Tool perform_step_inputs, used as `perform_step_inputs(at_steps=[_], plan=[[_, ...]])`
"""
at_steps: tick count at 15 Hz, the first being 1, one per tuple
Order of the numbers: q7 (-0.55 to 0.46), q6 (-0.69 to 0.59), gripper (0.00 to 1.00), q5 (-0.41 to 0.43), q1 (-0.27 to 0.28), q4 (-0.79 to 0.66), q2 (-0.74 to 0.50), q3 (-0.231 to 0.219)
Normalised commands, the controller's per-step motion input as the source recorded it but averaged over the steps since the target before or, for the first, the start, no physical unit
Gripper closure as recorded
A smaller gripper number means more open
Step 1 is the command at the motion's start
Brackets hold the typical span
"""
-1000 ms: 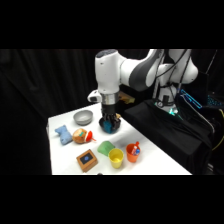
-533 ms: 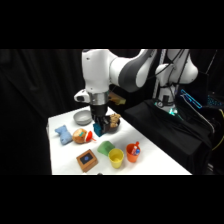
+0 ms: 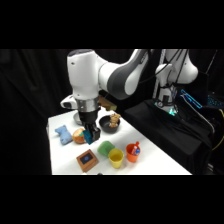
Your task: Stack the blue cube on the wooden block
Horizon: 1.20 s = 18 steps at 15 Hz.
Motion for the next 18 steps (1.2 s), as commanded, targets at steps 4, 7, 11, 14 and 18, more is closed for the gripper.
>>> perform_step_inputs(at_steps=[4,7,11,14,18], plan=[[-0.23,-0.03,0.77,0.093,-0.105,0.28,0.19,0.088],[-0.21,0.00,0.77,0.128,-0.098,0.18,0.13,0.107],[-0.18,0.07,0.77,0.100,-0.083,0.14,0.13,0.087],[-0.17,0.15,0.77,0.053,-0.077,0.19,0.18,0.053],[-0.15,0.10,0.77,0.046,-0.063,0.29,0.24,0.051]])
